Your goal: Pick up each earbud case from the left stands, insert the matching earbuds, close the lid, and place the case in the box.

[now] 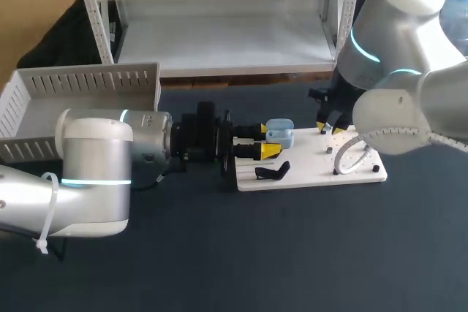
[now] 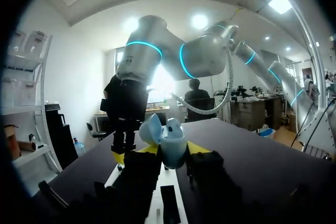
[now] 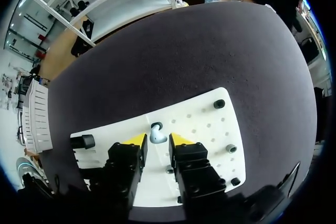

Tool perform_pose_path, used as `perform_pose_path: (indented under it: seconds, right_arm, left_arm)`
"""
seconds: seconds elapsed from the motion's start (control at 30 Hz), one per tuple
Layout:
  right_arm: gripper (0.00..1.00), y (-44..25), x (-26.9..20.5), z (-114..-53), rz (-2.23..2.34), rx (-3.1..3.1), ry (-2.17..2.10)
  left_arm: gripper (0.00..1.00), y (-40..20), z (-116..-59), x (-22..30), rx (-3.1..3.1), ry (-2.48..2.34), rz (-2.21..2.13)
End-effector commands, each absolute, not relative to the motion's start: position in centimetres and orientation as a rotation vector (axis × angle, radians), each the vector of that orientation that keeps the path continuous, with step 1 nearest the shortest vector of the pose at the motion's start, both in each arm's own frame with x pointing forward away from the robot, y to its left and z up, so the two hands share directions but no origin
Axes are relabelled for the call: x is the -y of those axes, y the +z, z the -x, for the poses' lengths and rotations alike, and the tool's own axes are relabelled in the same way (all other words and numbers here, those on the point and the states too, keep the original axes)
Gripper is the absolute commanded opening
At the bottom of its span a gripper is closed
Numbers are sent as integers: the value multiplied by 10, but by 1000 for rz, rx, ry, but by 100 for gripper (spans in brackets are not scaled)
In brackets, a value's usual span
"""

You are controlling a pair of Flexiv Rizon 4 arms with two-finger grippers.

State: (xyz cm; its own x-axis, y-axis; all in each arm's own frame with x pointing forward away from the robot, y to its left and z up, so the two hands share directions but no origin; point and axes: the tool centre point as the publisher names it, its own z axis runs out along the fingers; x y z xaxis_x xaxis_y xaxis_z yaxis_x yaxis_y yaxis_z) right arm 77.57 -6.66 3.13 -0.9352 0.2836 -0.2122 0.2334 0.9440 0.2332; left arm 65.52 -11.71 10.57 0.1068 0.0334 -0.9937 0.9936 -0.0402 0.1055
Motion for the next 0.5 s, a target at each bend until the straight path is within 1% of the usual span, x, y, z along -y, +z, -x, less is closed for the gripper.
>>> perform_pose_path:
  seconds: [0.03,0.07,0.13,0.17,0.2,0.5]
  right_arm:
    - [22,31,65,-776,-384,-2862,297]
    - [20,30,66,-776,-384,-2864,296]
    - [14,28,66,-777,-384,-2866,295]
    - [9,28,66,-777,-384,-2867,295]
    - [0,28,66,-777,-383,-2869,294]
    - [0,34,66,-773,-374,-2868,290]
  left_arm:
    - [0,106,-653,118,-1140,-1135,-1307]
    - [0,106,-653,118,-1140,-1135,-1307]
    - [0,106,-653,118,-1140,-1135,-1307]
    - [0,106,-653,118,-1140,-1135,-1307]
    - [0,106,-653,118,-1140,-1135,-1307]
    - [0,106,-653,118,-1140,-1135,-1307]
